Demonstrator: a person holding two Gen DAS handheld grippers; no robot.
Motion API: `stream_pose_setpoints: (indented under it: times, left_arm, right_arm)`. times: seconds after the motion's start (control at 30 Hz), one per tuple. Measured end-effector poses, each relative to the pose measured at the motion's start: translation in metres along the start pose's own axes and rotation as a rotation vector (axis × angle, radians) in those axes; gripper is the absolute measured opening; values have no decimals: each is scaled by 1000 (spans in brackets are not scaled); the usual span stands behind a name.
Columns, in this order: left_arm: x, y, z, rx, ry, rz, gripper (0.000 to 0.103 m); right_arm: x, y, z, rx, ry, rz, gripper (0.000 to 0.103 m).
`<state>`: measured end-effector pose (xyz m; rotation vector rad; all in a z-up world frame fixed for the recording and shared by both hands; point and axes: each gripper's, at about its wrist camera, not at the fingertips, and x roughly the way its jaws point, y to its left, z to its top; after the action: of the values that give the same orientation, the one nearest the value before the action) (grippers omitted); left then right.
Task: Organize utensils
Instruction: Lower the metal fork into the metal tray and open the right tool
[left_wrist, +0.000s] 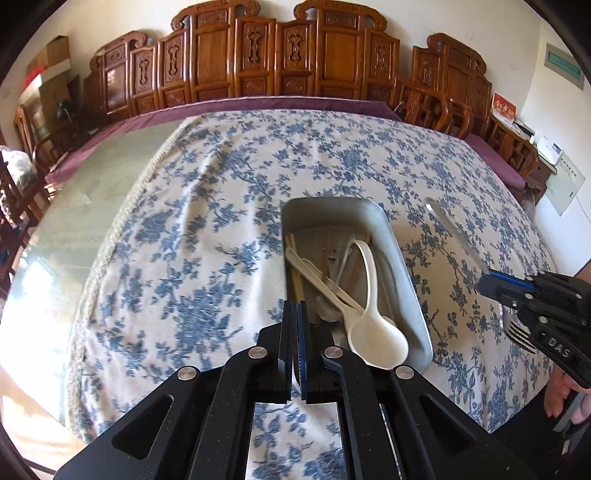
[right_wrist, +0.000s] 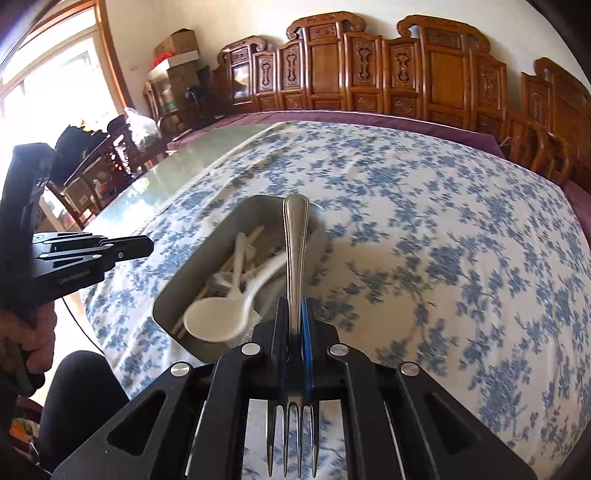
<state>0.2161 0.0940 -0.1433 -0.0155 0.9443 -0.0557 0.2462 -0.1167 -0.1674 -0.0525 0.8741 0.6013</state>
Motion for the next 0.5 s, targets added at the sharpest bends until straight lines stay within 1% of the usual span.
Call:
stream_pose_setpoints:
  times: [0.23, 0.5]
  left_arm:
    - [-14, 17, -2, -17, -23, -3, 1]
    - [-18, 33, -6, -34, -35, 9, 1]
  right_arm:
    - [19, 24, 13, -20, 14, 23, 8]
    - [41, 43, 30, -17, 33, 40, 8]
